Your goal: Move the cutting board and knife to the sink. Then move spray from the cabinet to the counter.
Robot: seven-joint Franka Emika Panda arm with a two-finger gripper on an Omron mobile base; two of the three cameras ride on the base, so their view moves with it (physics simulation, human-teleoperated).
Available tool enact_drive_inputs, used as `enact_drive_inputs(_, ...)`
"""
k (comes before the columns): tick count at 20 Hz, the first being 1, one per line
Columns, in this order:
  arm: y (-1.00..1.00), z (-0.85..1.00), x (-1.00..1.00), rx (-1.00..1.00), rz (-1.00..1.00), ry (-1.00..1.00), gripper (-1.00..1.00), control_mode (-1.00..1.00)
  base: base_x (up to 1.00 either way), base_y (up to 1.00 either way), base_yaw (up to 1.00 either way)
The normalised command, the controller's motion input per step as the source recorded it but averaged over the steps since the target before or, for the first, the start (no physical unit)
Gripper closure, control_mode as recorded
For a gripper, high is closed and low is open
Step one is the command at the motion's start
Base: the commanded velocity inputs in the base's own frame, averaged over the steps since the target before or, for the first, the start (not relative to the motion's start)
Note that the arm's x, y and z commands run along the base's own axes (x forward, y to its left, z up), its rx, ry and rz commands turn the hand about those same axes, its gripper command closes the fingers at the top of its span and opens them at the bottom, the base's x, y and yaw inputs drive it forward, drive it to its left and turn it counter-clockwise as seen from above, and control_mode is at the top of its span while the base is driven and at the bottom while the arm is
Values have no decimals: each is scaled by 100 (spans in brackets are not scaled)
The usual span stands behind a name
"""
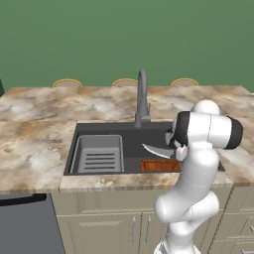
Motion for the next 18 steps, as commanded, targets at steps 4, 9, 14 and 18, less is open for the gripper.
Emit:
enact_drive_inputs(4,-12,-28,16,0,17,-4,100,-100,0,0,0)
enact_drive_inputs(9,-1,-28,12,2,12,-2,100,-100,0,0,0)
enact_drive_inputs(14,0,-25,17,8,7,0,100,-100,0,0,0)
enact_drive_inputs(18,-1,-26,19,8,3,0,100,-100,0,0,0)
